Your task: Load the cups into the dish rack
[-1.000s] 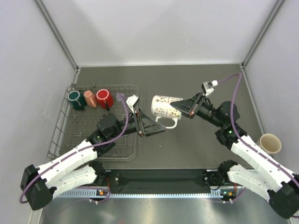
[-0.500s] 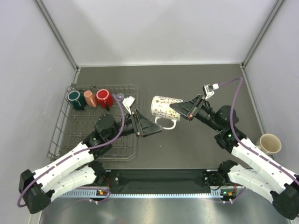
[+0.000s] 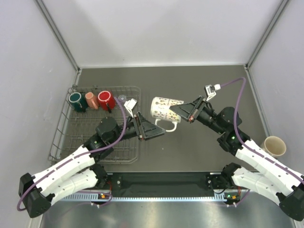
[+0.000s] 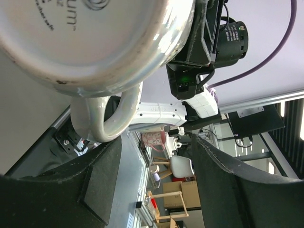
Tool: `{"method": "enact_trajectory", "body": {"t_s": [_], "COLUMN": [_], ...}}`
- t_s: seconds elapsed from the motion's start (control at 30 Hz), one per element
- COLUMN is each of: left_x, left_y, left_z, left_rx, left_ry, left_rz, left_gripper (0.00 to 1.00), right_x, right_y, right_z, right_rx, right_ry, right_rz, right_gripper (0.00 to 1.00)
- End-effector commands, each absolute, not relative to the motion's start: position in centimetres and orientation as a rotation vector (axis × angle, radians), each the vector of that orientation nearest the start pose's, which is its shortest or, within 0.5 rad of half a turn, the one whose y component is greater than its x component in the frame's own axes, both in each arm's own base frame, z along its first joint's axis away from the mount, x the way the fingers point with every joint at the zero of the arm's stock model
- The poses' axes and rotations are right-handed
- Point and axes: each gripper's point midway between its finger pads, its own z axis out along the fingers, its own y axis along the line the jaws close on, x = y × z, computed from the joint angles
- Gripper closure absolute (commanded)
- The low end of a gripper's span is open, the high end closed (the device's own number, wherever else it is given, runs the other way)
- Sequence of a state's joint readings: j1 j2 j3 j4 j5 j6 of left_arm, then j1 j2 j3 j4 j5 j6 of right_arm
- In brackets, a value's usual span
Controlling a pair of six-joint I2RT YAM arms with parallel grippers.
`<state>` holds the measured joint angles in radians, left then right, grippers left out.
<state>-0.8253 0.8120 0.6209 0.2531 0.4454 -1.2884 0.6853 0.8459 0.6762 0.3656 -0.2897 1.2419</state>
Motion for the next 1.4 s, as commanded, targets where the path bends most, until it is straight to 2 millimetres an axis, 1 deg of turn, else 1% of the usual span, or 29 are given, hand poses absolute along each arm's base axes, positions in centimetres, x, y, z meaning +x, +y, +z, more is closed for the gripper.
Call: {"method": "enact_trajectory", "body": {"t_s": [0.0, 0.03, 0.07, 0.1, 0.13, 0.17, 0.23, 0.3, 0.37, 0.47, 0.57, 0.6, 0.63, 0.73, 0.77, 0.87, 0.9, 0.97, 1.1, 1.2, 1.33, 1.37], "left_x": [12.3, 11.9, 11.8, 11.7, 11.5, 11.6, 11.8, 11.9, 11.9, 12.3, 12.4, 12.5, 12.4, 12.7, 12.8, 13.0, 13.2, 13.6, 14.4, 14.9, 15.4, 15.6], "left_y": [-29.8, -29.6, -29.4, -29.3, -28.9, -28.7, -28.5, -28.8, -29.1, -29.4, -29.5, -29.6, -29.5, -29.4, -29.4, -29.8, -30.2, -30.5, -31.2, -31.3, -31.1, -31.1], "left_z": [33.7, 33.8, 33.7, 33.2, 33.0, 32.4, 32.3, 32.1, 32.7, 32.6, 32.3, 32.2, 32.2, 31.8, 31.8, 32.8, 32.7, 33.2, 33.1, 33.4, 34.3, 34.4], "left_rx": [0.038, 0.042, 0.041, 0.033, 0.024, 0.013, -0.005, -0.001, 0.016, 0.014, 0.014, 0.01, 0.01, -0.013, -0.02, -0.006, -0.006, 0.003, -0.007, -0.03, -0.055, -0.057], "left_ry": [1.83, 1.828, 1.83, 1.843, 1.85, 1.857, 1.843, 1.857, 1.841, 1.845, 1.854, 1.858, 1.859, 1.85, 1.846, 1.8, 1.808, 1.798, 1.79, 1.756, 1.686, 1.676], "left_rz": [-1.945, -1.95, -1.95, -1.939, -1.929, -1.907, -1.893, -1.903, -1.921, -1.909, -1.905, -1.904, -1.906, -1.895, -1.897, -1.934, -1.933, -1.932, -1.928, -1.928, -1.942, -1.944], "left_gripper": [0.35, 0.35, 0.35, 0.35, 0.35, 0.34, 0.33, 0.33, 0.34, 0.34, 0.34, 0.34, 0.34, 0.34, 0.33, 0.33, 0.33, 0.33, 0.33, 0.35, 0.38, 0.41], "right_x": [17.2, 17.1, 17.3, 17.3, 17.2, 17.1, 17.1, 17.1, 17.2, 17.0, 17.0, 16.9, 16.9, 16.6, 16.6, 16.8, 16.8, 16.7, 16.2, 16.2, 16.3, 16.2], "right_y": [25.6, 25.4, 25.5, 25.3, 25.2, 25.3, 25.6, 25.7, 25.8, 25.9, 25.9, 25.7, 25.7, 25.8, 25.8, 26.2, 26.4, 26.6, 26.5, 26.2, 26.2, 26.2], "right_z": [45.3, 45.5, 45.2, 45.8, 46.0, 46.1, 46.1, 46.0, 45.9, 46.1, 46.4, 47.0, 47.0, 47.3, 47.2, 45.9, 45.5, 45.1, 45.1, 44.9, 44.4, 44.3], "right_rx": [0.038, 0.028, 0.034, 0.022, 0.018, 0.012, 0.007, 0.007, 0.011, 0.006, 0.008, 0.005, 0.001, -0.008, -0.003, 0.02, 0.025, 0.034, 0.041, 0.055, 0.067, 0.074], "right_ry": [1.319, 1.322, 1.351, 1.334, 1.331, 1.33, 1.331, 1.336, 1.343, 1.334, 1.328, 1.315, 1.319, 1.304, 1.302, 1.326, 1.336, 1.331, 1.31, 1.305, 1.308, 1.31], "right_rz": [1.806, 1.786, 1.764, 1.748, 1.748, 1.75, 1.767, 1.772, 1.772, 1.794, 1.794, 1.788, 1.782, 1.813, 1.819, 1.854, 1.863, 1.889, 1.914, 1.908, 1.913, 1.92], "right_gripper": [1.0, 1.0, 1.0, 1.0, 1.0, 1.0, 1.0, 1.0, 1.0, 1.0, 1.0, 1.0, 1.0, 1.0, 1.0, 1.0, 1.0, 1.0, 1.0, 1.0, 1.0, 1.0]}}
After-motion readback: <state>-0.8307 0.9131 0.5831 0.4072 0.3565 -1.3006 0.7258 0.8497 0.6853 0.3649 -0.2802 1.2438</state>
